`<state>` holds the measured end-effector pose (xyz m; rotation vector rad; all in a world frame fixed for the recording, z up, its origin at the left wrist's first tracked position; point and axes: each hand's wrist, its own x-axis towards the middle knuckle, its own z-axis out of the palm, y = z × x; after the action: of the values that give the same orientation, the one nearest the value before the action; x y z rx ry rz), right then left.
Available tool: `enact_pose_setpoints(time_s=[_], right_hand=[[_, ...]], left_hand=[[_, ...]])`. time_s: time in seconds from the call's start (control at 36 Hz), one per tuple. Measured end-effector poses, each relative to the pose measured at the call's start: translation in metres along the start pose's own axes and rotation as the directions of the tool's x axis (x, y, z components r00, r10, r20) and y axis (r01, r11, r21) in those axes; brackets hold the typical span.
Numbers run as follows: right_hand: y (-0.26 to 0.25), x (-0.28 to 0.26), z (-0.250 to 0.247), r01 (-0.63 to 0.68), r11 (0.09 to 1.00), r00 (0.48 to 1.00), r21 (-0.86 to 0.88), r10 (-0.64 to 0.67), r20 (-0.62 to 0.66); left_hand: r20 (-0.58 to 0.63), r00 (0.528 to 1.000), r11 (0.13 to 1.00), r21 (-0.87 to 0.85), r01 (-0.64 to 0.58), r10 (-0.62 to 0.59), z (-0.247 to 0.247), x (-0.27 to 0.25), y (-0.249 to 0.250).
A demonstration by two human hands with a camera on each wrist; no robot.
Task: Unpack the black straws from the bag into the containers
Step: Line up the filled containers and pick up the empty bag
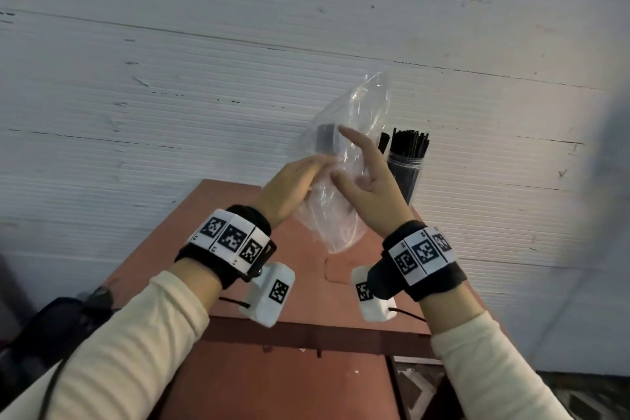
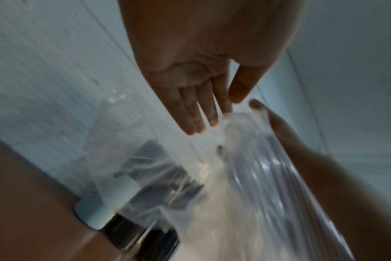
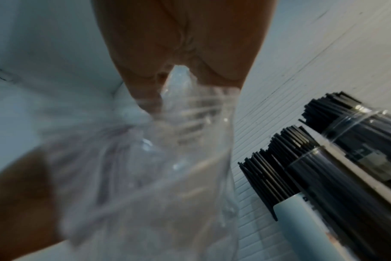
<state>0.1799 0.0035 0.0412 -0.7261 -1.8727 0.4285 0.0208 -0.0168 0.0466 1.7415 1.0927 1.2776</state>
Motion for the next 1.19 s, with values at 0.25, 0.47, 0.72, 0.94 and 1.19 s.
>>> enact_pose_setpoints(time_s=[0.25,0.47,0.72,0.94,1.19], right_hand=[[-0.012,-0.027,-0.036,-0.018,0.983,0.999,0.184,0.009,0.05],[-0.006,-0.028,-0.04,-0.084,0.973,0.996,0.214,0.089,-0.015],[0.002,-0.015,-0.027,-0.265,0.963,0.957,-0.052,0.256,-0.135],[0.0,-0.015,-0.018,-0.212,0.977,0.975,0.006,0.212,-0.068],[0.001,-0.009,-0.004,-0.124,0.98,0.978,-0.155,0.148,0.15]], left_hand=[[-0.247,0.952,0.976,-0.163,0.145,-0.183,-0.056,0.008,-0.025],[-0.034,0.988,0.859,-0.5,0.112,-0.149,-0.053,-0.004,-0.043],[-0.288,0.957,0.99,-0.138,-0.015,-0.026,-0.043,0.008,-0.047],[-0.296,0.954,0.991,0.106,0.078,-0.044,-0.054,0.009,-0.056],[-0.325,0.943,0.961,0.234,0.146,-0.065,-0.06,0.008,-0.061]])
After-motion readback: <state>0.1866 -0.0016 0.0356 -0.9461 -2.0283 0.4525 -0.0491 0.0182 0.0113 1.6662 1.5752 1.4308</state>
